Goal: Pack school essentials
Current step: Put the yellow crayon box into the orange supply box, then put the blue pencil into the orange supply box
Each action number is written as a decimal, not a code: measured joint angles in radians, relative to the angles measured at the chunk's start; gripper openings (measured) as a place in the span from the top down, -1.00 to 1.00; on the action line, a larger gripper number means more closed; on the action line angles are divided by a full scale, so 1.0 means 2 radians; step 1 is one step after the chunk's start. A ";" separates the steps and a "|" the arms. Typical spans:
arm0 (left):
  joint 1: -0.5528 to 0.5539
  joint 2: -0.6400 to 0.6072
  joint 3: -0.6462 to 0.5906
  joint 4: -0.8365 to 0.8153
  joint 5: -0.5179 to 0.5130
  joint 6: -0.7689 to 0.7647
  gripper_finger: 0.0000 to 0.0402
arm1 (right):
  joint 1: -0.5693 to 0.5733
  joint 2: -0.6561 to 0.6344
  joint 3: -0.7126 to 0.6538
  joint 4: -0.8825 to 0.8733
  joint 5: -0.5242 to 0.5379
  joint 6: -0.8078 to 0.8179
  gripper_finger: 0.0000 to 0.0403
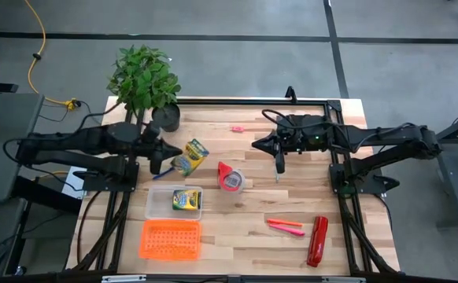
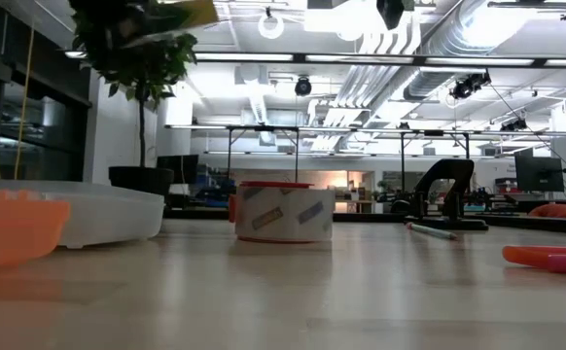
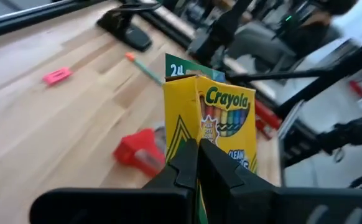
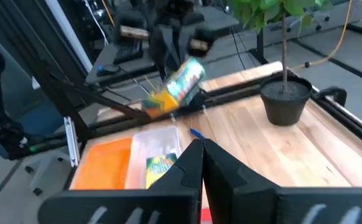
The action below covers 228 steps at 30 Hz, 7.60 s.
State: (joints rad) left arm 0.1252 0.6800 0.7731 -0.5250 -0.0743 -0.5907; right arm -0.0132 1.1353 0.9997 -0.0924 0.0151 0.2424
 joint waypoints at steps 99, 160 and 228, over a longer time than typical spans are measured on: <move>-0.403 0.156 0.023 -0.389 -0.295 -0.694 0.24 | -0.015 0.005 0.000 -0.003 0.000 0.001 1.00; -0.036 0.039 0.034 0.210 -0.010 0.237 1.00 | -0.060 0.117 0.000 -0.421 0.157 0.391 0.15; -0.036 0.046 0.034 0.209 -0.036 0.205 0.99 | -0.179 0.249 -0.002 -0.341 -0.003 0.269 0.98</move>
State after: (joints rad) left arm 0.0525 0.7723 0.8406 -0.1074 -0.1460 -0.1800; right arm -0.3713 1.6333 0.9958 -0.7736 0.0085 0.7812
